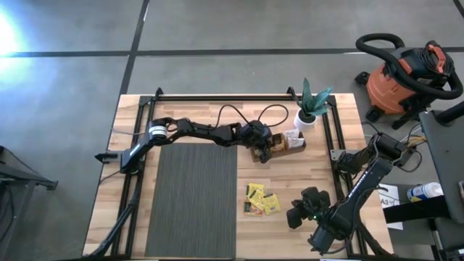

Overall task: Pick & Place Tea
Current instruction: Put the orange tea bag into the left section of the wooden organizer

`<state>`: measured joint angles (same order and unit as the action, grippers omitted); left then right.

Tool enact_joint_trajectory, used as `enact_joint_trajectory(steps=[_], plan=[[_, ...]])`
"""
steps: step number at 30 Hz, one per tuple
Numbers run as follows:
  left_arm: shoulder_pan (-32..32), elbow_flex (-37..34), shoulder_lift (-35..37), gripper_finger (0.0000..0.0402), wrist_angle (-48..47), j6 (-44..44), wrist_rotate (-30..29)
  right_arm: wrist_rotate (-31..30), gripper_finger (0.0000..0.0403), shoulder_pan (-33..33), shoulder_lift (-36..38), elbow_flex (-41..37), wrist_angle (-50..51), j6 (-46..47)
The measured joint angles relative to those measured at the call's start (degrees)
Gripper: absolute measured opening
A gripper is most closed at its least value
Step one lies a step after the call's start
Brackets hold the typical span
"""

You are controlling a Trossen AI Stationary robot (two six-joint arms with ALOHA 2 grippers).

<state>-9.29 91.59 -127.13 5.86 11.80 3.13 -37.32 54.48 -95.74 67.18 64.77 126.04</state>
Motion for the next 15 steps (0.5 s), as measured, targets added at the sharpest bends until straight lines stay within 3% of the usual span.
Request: enact_joint_trajectory(steps=[9, 15], plan=[[-0.02, 0.0, 0.13, 0.0007, 0.08, 0.5, 0.81, -0.13, 0.0054, -0.76, 0.0, -0.12, -0.09, -0.22], [0.3, 0.5, 0.57, 0.0068, -0.56, 0.43, 0.79, -0.16, 0.0054, -1.7, 0.0, -0.24, -0.27, -0.48]])
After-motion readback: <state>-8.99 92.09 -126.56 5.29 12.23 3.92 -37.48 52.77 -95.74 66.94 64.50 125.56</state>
